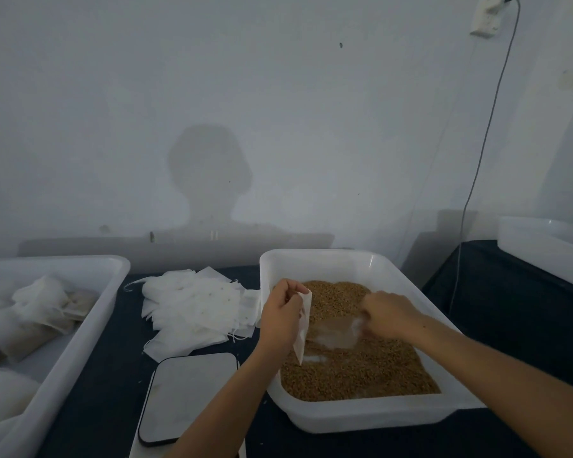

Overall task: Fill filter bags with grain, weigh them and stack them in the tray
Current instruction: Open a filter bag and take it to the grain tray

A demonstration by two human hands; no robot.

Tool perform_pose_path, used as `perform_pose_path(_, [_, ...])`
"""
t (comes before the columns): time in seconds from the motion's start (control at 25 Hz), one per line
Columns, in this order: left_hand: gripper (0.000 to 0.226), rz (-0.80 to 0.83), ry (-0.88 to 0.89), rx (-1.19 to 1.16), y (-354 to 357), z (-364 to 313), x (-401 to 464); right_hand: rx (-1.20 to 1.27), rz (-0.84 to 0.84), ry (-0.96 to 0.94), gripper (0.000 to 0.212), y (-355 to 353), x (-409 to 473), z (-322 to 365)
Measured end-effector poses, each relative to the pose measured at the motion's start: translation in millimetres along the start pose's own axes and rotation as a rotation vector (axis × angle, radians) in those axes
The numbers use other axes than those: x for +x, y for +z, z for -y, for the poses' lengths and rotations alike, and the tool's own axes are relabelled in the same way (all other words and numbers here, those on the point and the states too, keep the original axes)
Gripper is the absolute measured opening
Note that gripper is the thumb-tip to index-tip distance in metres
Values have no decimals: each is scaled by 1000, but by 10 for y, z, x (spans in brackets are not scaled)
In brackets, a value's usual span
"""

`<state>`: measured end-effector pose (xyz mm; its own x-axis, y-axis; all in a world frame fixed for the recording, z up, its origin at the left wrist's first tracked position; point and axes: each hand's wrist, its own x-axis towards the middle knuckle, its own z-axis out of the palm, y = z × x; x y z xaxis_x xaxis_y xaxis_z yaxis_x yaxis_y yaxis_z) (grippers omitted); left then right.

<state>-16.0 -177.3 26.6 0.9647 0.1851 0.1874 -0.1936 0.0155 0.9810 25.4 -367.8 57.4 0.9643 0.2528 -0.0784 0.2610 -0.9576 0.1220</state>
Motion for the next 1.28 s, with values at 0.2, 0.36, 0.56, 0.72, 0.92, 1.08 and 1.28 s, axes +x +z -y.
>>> perform_pose_path(0.2, [25, -34, -15, -10, 0, 7, -7, 202, -58, -45, 18, 284, 165, 187])
perform_pose_path(0.36, [25, -20, -12, 51, -11, 10, -15, 448, -64, 2, 25, 350, 126, 93])
perform_pose_path(0.56, [16, 13, 23, 123, -3, 20, 1, 545, -119, 28, 13, -57, -224, -354])
perform_pose_path(0.72, [18, 104, 70, 248, 13, 20, -17, 440, -83, -27, 15, -597, -546, -596])
perform_pose_path(0.92, [23, 254, 108, 420, 38, 15, -33, 241, 12, -110, 9, -1025, -674, -525])
perform_pose_path(1.08, [23, 291, 143, 475, 46, 38, -37, -9, 32, -121, 22, -1156, -633, -352])
perform_pose_path(1.28, [19, 304, 145, 451, 53, 55, -42, -343, -125, -208, 27, -1293, -568, -77])
